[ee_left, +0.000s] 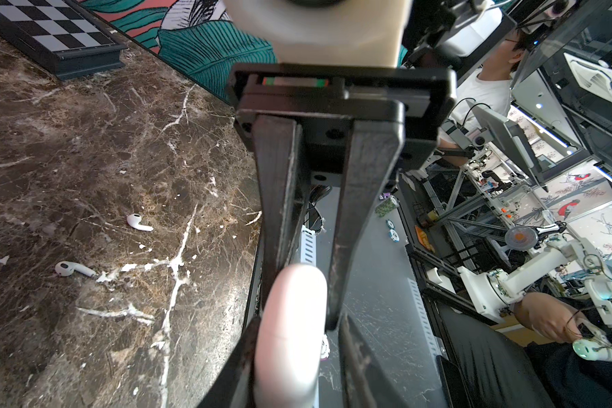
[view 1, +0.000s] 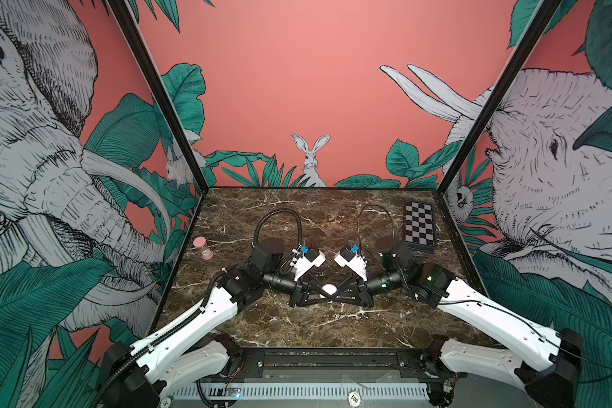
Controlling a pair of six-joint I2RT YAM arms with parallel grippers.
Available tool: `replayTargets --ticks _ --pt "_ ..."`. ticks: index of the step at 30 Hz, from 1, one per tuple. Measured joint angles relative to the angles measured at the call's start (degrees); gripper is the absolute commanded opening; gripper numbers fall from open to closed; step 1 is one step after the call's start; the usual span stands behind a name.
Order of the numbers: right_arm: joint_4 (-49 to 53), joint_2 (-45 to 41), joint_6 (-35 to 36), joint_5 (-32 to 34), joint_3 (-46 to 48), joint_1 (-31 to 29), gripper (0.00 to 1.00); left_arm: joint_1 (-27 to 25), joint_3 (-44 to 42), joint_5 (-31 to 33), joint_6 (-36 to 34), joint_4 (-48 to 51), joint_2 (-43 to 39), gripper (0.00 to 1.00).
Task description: Insert the wireless bluetooth earbuds into the charging case
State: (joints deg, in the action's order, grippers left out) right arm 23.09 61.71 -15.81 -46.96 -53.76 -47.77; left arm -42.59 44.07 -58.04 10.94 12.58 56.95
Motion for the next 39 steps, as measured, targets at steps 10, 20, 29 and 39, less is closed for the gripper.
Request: replayTargets --ticks 10,20,29,39 --pt "0.8 0.0 0.0 0.0 0.0 -0.1 0.00 0.0 0.2 0.0 -3.0 3.6 0.1 0.36" --pt "0.7 1.0 -0.2 -0.3 0.0 -0.2 0.00 0.2 0.2 -1.0 -3.7 4.5 1.6 0.30" --pt "0.5 1.6 0.0 -1.0 0.0 -0.7 0.00 0.3 0.2 -2.5 -4.0 5.6 1.7 0.27" --pt "0.7 2.8 0.0 -1.2 -0.1 -1.3 0.04 0.6 0.2 -3.5 -3.9 7.3 2.5 0.00"
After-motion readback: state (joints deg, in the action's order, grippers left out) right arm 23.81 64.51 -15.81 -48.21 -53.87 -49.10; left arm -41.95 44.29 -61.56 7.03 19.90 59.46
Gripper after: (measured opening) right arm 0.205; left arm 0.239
